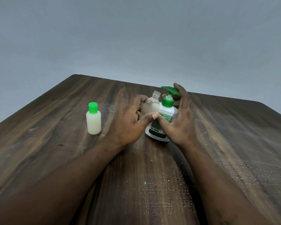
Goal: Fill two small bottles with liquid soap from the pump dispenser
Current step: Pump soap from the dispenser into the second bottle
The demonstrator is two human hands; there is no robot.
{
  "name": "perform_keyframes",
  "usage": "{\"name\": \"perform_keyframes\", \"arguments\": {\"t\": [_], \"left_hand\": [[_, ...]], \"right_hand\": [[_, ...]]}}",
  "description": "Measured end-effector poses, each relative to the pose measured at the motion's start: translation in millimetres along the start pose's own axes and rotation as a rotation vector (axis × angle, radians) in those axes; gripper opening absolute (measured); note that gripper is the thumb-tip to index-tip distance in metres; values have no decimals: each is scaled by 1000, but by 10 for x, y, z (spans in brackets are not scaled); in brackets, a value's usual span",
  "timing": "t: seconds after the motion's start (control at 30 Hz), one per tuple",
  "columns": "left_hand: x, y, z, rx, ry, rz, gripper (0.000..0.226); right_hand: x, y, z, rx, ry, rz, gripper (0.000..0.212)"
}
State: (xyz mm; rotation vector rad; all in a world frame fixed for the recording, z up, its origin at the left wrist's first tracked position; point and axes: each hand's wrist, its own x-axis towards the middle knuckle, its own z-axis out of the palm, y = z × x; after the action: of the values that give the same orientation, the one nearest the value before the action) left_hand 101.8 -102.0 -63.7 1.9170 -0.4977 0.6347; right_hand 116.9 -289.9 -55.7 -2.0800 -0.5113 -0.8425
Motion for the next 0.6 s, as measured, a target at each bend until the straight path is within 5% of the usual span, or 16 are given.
{"name": "perform_keyframes", "arguments": {"t": [0.6], "left_hand": [[-7,58,-144,-256,-45,-136,41]], "right_hand": [[47,-55,-29,242,-137,65,95]]}}
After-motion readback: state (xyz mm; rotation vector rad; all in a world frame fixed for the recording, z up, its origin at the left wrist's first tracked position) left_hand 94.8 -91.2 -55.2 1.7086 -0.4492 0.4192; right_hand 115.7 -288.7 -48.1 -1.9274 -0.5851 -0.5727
